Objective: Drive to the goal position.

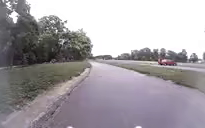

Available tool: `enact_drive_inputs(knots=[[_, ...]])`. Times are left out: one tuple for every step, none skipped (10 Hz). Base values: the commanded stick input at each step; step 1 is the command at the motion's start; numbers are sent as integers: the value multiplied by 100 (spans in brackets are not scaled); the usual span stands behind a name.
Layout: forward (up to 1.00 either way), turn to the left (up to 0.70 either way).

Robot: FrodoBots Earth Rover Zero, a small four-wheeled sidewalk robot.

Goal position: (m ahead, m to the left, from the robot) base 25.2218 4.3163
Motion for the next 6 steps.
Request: enact_drive_inputs(knots=[[70,6],[70,0],[70,0],[70,-1],[70,0],[70,0]])
